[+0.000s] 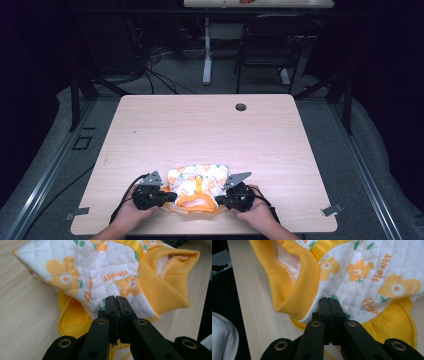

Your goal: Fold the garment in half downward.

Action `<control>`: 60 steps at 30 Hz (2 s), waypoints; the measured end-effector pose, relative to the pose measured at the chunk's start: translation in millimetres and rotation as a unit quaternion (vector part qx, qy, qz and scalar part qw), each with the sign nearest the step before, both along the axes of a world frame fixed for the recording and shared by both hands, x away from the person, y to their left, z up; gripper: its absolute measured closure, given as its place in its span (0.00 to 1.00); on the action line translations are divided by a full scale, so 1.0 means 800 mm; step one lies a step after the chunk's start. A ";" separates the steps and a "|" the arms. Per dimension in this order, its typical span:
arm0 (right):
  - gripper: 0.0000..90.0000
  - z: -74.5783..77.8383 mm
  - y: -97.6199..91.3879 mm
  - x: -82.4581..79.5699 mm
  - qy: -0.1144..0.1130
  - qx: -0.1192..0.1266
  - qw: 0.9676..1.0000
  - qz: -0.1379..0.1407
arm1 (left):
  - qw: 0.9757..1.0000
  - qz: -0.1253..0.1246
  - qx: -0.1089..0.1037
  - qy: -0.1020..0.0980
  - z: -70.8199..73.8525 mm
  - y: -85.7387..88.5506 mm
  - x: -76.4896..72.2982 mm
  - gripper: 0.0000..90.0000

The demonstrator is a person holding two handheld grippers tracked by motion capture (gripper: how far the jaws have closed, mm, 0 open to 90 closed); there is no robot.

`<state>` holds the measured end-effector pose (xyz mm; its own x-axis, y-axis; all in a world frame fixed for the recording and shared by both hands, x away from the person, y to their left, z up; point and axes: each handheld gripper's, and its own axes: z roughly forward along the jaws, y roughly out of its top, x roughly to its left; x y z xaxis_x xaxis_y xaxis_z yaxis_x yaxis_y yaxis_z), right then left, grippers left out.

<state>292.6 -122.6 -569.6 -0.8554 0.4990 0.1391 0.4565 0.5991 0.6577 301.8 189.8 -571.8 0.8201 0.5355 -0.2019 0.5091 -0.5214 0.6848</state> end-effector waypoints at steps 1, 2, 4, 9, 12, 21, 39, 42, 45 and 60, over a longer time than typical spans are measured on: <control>1.00 0.000 0.000 0.001 -0.001 -0.001 1.000 -0.001 | 1.000 0.001 0.000 0.000 0.000 0.000 0.001 0.98; 1.00 0.000 -0.001 0.002 -0.002 -0.002 1.000 -0.004 | 1.000 0.002 0.000 -0.002 0.000 0.000 0.002 0.98; 1.00 0.000 -0.001 0.003 -0.001 -0.001 1.000 -0.005 | 1.000 0.003 0.001 -0.001 -0.001 -0.001 0.003 0.98; 1.00 -0.001 -0.002 0.009 0.001 0.002 1.000 -0.014 | 1.000 0.004 0.006 -0.006 0.000 -0.003 0.011 0.98; 1.00 -0.002 -0.003 0.014 -0.003 0.004 1.000 -0.021 | 1.000 0.007 0.008 -0.007 0.000 -0.006 0.017 0.99; 1.00 -0.004 -0.005 0.029 -0.004 0.007 0.999 -0.041 | 0.999 0.024 0.016 -0.015 0.000 -0.014 0.037 1.00; 1.00 -0.002 -0.001 0.087 -0.011 -0.012 0.997 -0.079 | 0.998 0.067 -0.004 -0.021 -0.007 -0.019 0.087 1.00; 1.00 -0.002 -0.003 0.099 -0.008 -0.008 0.996 -0.089 | 0.997 0.073 -0.006 -0.020 -0.007 -0.018 0.097 1.00; 1.00 -0.002 -0.004 0.102 -0.004 -0.006 0.996 -0.094 | 0.997 0.073 -0.002 -0.020 -0.007 -0.019 0.102 1.00; 1.00 -0.001 0.001 0.112 -0.012 -0.014 0.993 -0.117 | 0.994 0.106 -0.012 -0.018 -0.006 -0.021 0.109 1.00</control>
<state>382.5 -122.1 -570.5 -0.7184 0.6881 0.1022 0.5693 0.4971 0.6548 388.7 172.9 -576.4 0.6966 0.6920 -0.1894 0.5804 -0.3882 0.7159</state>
